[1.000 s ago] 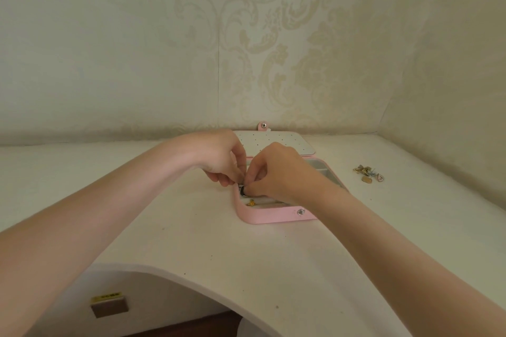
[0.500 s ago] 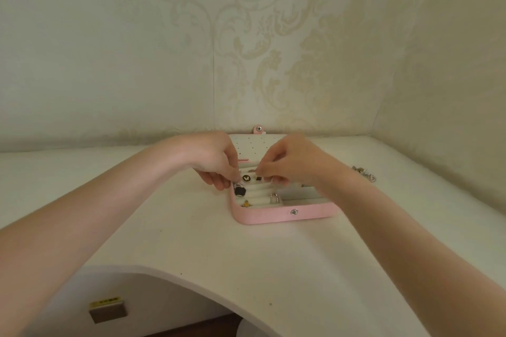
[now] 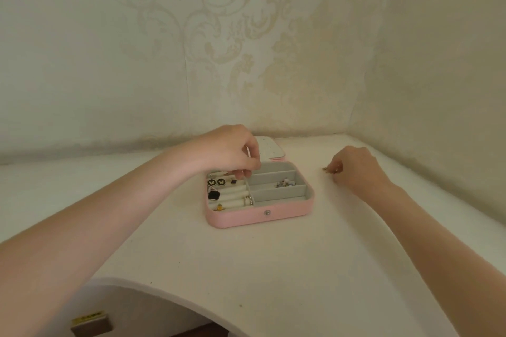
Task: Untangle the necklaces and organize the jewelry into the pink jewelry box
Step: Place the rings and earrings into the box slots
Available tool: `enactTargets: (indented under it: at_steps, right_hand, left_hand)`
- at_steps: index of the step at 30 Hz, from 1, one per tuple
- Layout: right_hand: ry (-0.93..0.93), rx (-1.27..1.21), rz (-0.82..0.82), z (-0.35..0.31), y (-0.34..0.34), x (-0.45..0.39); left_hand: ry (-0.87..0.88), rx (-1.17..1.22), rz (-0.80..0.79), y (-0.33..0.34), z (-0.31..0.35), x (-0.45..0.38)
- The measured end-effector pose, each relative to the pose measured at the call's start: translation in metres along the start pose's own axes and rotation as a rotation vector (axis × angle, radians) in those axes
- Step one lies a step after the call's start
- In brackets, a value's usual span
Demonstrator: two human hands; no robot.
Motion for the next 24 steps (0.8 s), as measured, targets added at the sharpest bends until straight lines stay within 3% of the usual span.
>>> enactTargets:
  at_steps: [7,10,12,14,18,24]
  right_hand:
    - [0.018,-0.069,0.005,-0.005,-0.009,0.003]
    - [-0.003,-0.504,0.024,-0.036,-0.031,0.009]
    - [-0.030,-0.913,-0.104,-0.073,-0.033,0.022]
    - [-0.080,-1.111,-0.246,-0.107,-0.026,0.034]
    - [-0.100,-1.220,-0.360,-0.136,-0.010,0.046]
    - [-0.073,-1.122,-0.568,-0.152,0.012,0.060]
  left_hand:
    - [0.045,0.061,0.079,-0.011,0.007,0.006]
    - [0.012,0.266,0.115,-0.018,0.001,0.009]
    - [-0.028,0.484,0.095,-0.016,-0.003,0.013]
    - [-0.048,0.664,0.060,-0.012,-0.007,0.017]
    - [-0.090,0.734,0.072,-0.015,-0.025,0.026]
    - [-0.133,0.641,0.115,-0.027,-0.049,0.036]
Point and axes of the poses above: each hand's wrist, its own x-axis away from the middle knuckle, its own y-axis out of the palm, z = x × y, the point moved 10 cm from there along -x, towards the middle knuckle, and after that the axes turned 1 degree about z, right-handed, at the moved point
